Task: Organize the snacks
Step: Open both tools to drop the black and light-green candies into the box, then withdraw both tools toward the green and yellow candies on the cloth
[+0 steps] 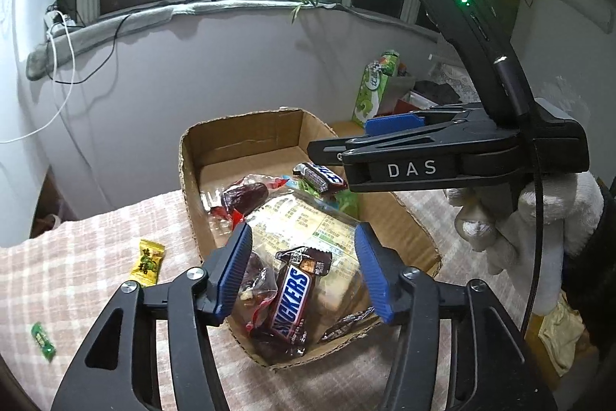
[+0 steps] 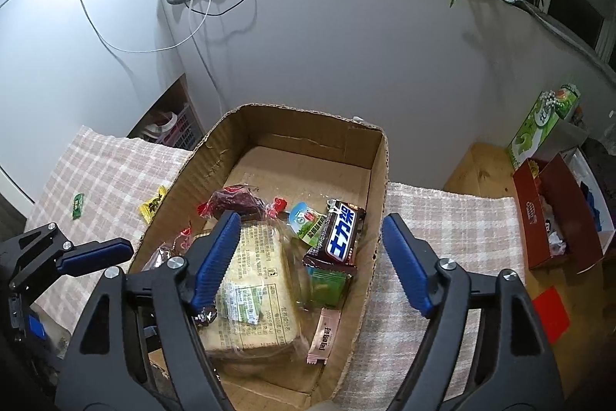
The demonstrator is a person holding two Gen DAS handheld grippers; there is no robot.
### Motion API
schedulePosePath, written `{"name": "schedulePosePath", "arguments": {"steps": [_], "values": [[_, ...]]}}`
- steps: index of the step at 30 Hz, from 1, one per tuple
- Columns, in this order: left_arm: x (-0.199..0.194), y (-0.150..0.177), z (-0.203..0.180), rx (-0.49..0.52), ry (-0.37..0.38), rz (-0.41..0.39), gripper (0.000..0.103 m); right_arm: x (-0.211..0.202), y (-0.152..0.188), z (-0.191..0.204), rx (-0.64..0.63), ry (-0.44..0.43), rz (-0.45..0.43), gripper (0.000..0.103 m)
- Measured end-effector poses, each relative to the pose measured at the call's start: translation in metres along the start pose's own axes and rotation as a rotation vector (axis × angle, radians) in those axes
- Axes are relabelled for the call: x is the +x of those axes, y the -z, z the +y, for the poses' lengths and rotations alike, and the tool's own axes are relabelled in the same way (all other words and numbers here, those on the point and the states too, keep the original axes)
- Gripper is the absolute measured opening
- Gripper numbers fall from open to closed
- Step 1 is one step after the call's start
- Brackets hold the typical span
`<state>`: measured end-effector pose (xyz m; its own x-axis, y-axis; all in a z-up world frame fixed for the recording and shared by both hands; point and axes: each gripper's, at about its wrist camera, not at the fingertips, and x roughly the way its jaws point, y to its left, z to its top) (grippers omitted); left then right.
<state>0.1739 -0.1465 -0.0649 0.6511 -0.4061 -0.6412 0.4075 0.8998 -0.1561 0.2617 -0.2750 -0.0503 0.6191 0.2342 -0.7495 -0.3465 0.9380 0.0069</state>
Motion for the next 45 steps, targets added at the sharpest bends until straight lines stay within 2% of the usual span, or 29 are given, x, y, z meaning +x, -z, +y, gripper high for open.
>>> {"name": "schedulePosePath", "arguments": {"steps": [17, 25, 29, 35, 37, 39, 41, 43, 45], "values": [[-0.030, 0.005, 0.016, -0.030, -0.002, -0.042, 0.056, -0.012, -0.013, 0.041, -0.057, -0.021, -0.019, 0.081], [-0.050, 0.015, 0.041, -0.070, -0.031, -0.057, 0.056, -0.017, -0.019, 0.069, -0.086, -0.051, -0.028, 0.081], [-0.062, 0.024, 0.062, -0.103, -0.061, -0.063, 0.056, -0.016, -0.022, 0.087, -0.095, -0.099, -0.019, 0.081], [-0.076, 0.040, 0.099, -0.164, -0.108, -0.058, 0.057, -0.004, -0.024, 0.121, -0.128, -0.150, 0.017, 0.081], [-0.082, 0.047, 0.110, -0.180, -0.126, -0.052, 0.057, 0.003, -0.026, 0.132, -0.133, -0.175, 0.040, 0.074], [-0.086, 0.055, 0.124, -0.203, -0.144, -0.042, 0.057, 0.011, -0.028, 0.139, -0.134, -0.192, 0.063, 0.073], [-0.091, 0.061, 0.134, -0.224, -0.156, -0.038, 0.057, 0.023, -0.030, 0.147, -0.120, -0.214, 0.101, 0.073], [-0.095, 0.067, 0.146, -0.248, -0.167, -0.035, 0.057, 0.037, -0.030, 0.154, -0.099, -0.243, 0.161, 0.065], [-0.097, 0.072, 0.157, -0.265, -0.180, -0.028, 0.057, 0.049, -0.027, 0.160, -0.089, -0.251, 0.220, 0.061]]}}
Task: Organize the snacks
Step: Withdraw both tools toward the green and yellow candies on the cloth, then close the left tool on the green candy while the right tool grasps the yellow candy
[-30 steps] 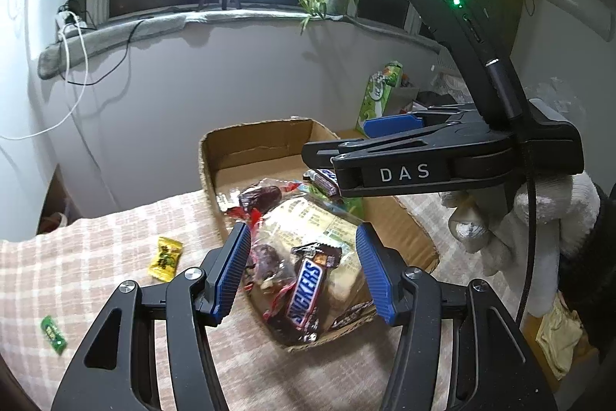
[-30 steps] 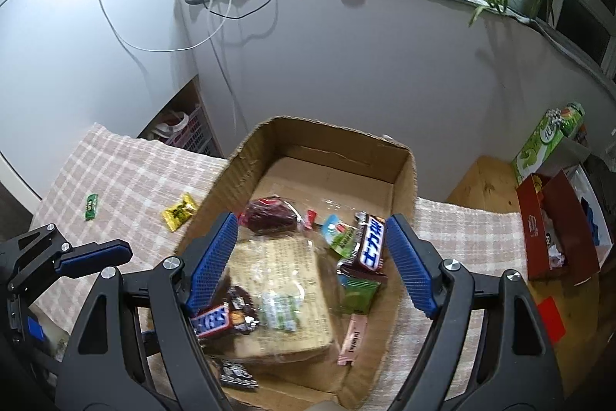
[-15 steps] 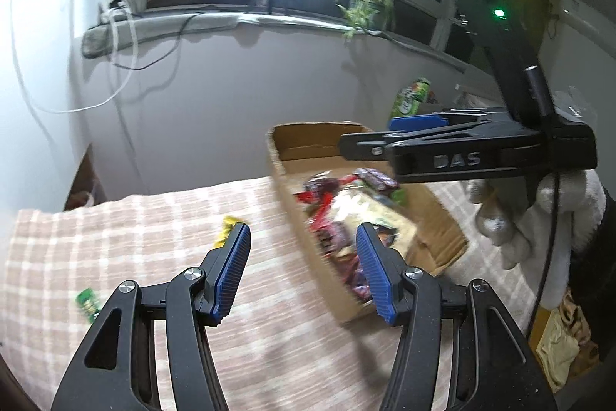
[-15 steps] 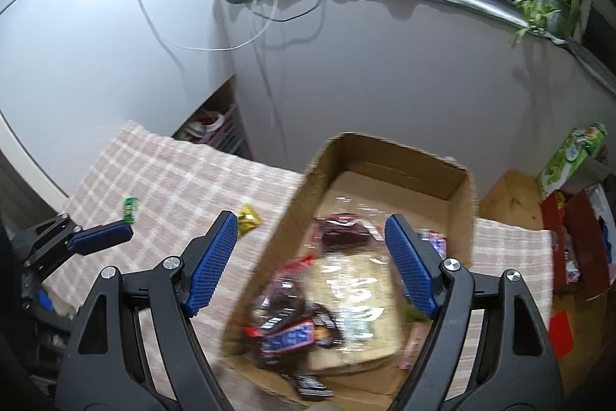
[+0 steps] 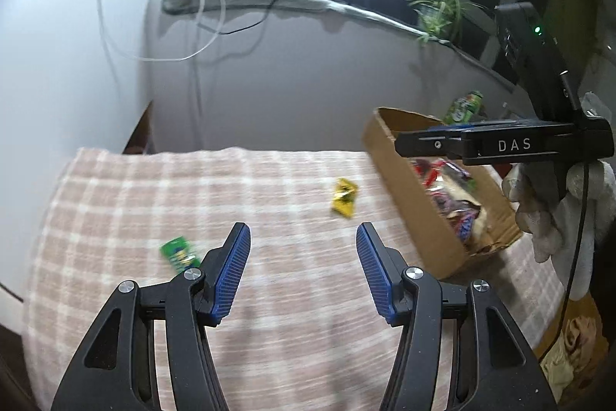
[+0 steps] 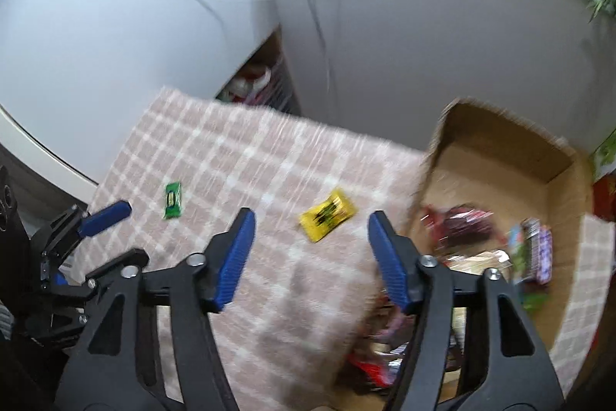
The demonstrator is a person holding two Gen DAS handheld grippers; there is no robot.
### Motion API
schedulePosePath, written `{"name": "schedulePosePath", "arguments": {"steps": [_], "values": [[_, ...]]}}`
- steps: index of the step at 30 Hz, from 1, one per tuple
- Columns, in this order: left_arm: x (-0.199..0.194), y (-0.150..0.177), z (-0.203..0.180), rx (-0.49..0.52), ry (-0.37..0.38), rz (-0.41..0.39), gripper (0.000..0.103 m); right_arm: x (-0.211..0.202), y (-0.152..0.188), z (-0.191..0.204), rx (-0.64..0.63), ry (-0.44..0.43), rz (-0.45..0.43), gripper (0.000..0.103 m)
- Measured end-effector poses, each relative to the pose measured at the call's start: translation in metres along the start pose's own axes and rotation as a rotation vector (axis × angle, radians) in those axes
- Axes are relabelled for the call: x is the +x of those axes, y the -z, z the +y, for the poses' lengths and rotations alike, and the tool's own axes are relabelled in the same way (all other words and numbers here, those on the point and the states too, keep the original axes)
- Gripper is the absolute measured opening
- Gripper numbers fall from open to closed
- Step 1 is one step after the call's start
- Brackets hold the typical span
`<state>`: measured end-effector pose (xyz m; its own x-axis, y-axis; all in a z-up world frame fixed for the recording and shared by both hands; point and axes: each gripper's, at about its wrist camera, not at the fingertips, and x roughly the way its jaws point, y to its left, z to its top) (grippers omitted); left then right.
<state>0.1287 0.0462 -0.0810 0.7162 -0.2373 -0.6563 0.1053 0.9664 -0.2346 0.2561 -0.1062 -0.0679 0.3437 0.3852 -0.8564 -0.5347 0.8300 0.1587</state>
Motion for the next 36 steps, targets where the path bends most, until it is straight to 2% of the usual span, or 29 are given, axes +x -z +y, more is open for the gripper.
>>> {"name": "schedulePosePath", "arguments": {"steps": [6, 9, 18, 26, 33, 34, 36], "values": [[0.004, 0.003, 0.033, -0.051, -0.027, 0.027, 0.057, 0.045, 0.001, 0.015, 0.030, 0.051, 0.139, 0.061], [0.010, 0.004, 0.047, -0.079, -0.027, 0.046, 0.057, 0.064, -0.001, 0.018, 0.060, 0.080, 0.189, 0.054], [0.022, 0.015, 0.069, -0.111, -0.012, 0.098, 0.057, 0.075, -0.010, 0.007, 0.201, 0.118, 0.199, 0.054], [0.028, 0.020, 0.073, -0.110, 0.001, 0.116, 0.057, 0.093, -0.024, 0.005, 0.258, 0.213, 0.271, 0.049], [0.032, 0.020, 0.080, -0.104, 0.032, 0.116, 0.057, 0.107, -0.027, 0.006, 0.314, 0.311, 0.287, 0.049], [0.032, 0.020, 0.081, -0.105, 0.036, 0.117, 0.057, 0.110, -0.028, 0.009, 0.315, 0.321, 0.285, 0.048], [0.033, 0.021, 0.084, -0.107, 0.038, 0.120, 0.057, 0.122, -0.031, 0.011, 0.324, 0.292, 0.300, 0.039]]}}
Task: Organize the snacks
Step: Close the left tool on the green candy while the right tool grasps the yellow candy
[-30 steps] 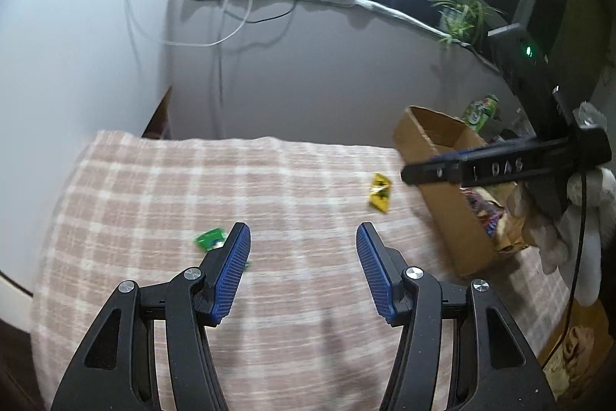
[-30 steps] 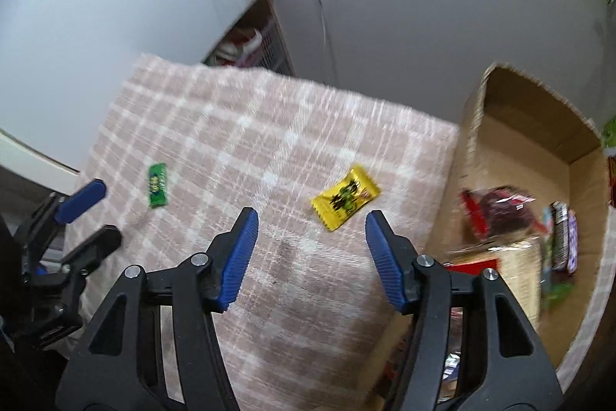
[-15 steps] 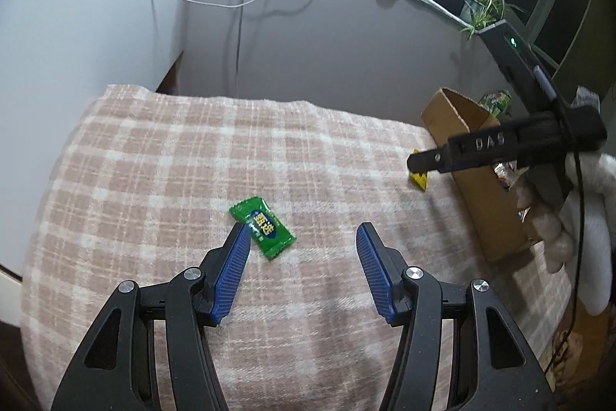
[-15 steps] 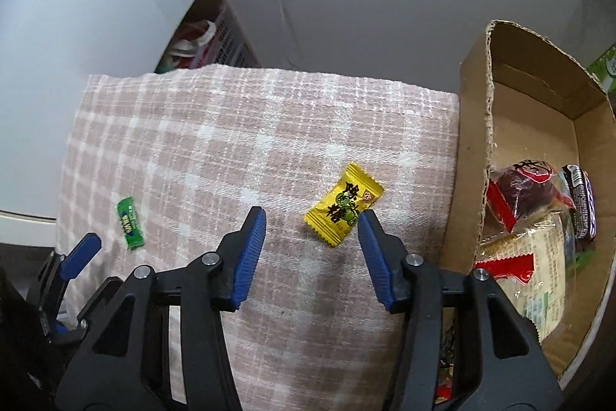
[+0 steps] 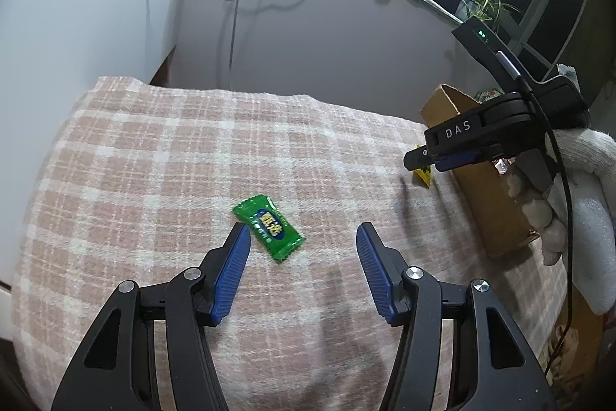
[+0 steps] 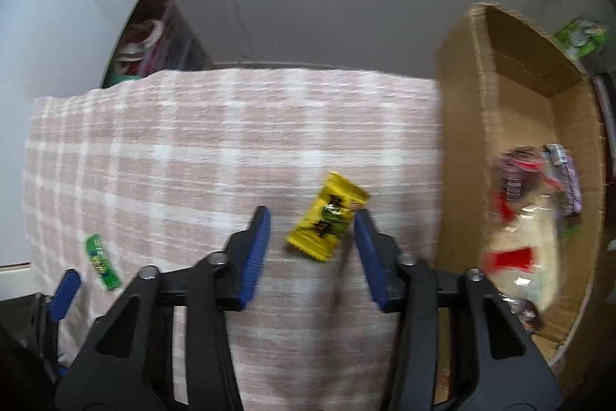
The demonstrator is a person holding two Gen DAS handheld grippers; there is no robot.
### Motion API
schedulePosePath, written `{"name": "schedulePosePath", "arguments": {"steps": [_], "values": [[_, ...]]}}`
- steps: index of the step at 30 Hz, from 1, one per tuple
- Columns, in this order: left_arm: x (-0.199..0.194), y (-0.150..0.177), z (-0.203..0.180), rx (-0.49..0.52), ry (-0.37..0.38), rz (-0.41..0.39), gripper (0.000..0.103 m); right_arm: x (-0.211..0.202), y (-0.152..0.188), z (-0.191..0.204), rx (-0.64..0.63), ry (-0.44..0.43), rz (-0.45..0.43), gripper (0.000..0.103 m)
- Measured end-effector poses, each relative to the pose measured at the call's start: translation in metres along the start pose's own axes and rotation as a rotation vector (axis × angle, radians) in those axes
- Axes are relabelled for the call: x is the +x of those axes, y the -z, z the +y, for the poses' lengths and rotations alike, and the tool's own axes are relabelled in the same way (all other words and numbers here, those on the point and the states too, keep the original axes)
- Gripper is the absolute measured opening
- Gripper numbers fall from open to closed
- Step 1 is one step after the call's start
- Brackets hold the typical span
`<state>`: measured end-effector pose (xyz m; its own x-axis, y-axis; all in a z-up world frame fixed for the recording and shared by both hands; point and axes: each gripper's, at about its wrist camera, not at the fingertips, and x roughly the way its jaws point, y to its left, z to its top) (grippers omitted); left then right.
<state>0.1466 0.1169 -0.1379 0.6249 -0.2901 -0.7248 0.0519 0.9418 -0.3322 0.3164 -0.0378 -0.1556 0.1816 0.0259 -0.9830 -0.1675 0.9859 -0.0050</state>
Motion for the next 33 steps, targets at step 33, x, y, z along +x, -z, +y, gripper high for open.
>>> {"name": "schedulePosePath", "arguments": {"steps": [33], "values": [[0.027, -0.010, 0.003, 0.096, -0.140, 0.054, 0.018, -0.007, 0.035, 0.016, -0.203, -0.100, -0.104, 0.024]]}}
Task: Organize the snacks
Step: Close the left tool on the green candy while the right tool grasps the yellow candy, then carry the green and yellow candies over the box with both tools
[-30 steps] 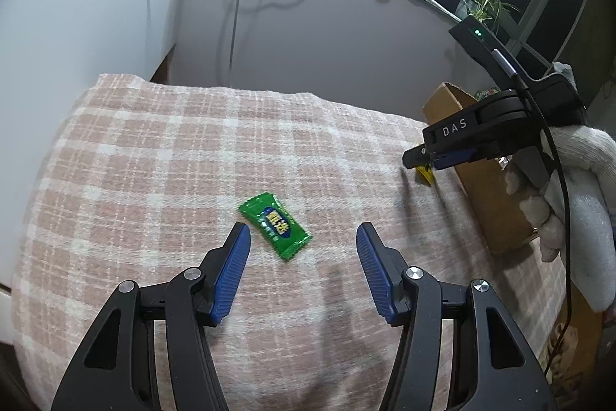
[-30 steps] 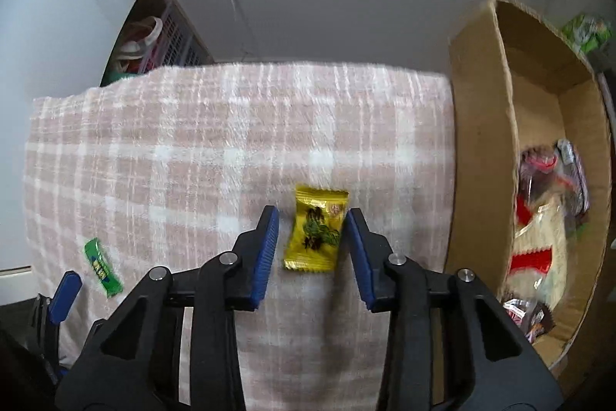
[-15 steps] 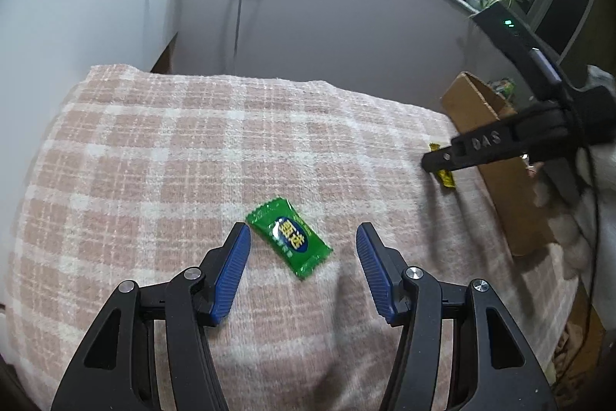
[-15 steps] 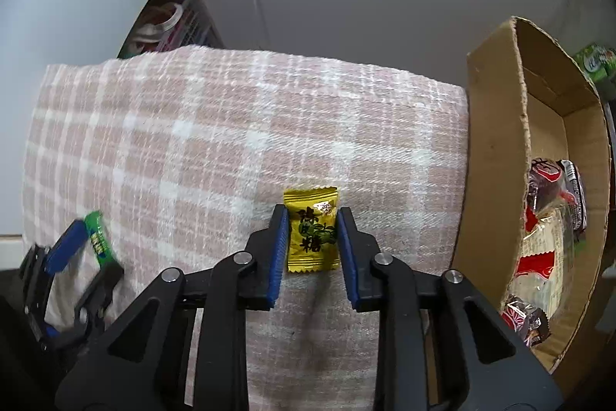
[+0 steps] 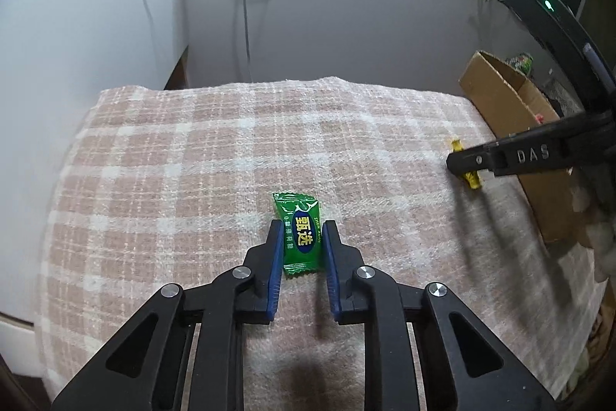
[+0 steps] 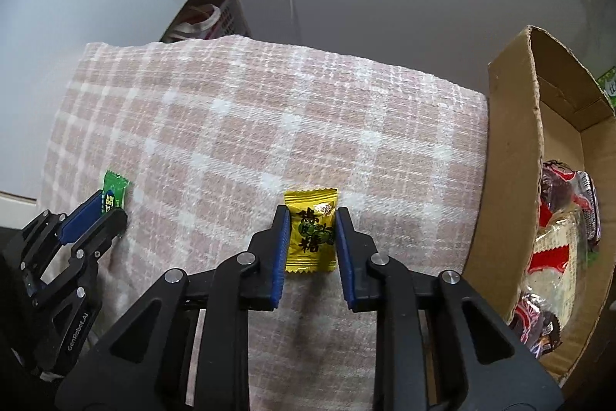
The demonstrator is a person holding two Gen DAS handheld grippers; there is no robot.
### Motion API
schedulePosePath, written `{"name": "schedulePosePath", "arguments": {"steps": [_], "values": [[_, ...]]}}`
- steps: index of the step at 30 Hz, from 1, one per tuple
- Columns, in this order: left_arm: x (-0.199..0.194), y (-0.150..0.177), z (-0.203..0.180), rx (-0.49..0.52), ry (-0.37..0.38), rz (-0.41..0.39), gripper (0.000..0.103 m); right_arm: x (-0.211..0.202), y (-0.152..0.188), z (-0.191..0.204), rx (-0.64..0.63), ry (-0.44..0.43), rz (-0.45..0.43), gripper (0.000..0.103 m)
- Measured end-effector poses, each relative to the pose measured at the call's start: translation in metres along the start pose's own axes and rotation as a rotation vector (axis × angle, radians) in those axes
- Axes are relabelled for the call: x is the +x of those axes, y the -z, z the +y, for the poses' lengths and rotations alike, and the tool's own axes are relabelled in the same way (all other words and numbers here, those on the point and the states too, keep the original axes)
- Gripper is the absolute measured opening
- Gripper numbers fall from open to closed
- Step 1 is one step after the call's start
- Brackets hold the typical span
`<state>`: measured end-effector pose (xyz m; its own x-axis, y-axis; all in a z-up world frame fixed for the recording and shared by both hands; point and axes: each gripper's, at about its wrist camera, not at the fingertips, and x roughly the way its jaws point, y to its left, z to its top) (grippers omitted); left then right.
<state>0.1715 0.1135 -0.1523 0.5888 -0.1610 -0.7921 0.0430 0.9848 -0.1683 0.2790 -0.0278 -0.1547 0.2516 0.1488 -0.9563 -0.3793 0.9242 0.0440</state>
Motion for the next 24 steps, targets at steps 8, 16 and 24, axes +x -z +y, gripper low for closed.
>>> {"name": "schedulePosePath", "arguments": {"steps": [8, 16, 24], "values": [[-0.023, 0.002, -0.008, 0.009, -0.001, -0.040, 0.018, -0.043, 0.036, 0.004, -0.032, -0.063, -0.086, 0.024], [-0.063, -0.012, -0.046, 0.067, 0.031, -0.129, 0.018, -0.100, 0.037, -0.007, -0.075, -0.091, -0.187, 0.024], [-0.079, -0.030, -0.107, 0.150, 0.099, -0.191, 0.018, -0.135, 0.042, -0.047, -0.054, -0.080, -0.256, 0.024]]}}
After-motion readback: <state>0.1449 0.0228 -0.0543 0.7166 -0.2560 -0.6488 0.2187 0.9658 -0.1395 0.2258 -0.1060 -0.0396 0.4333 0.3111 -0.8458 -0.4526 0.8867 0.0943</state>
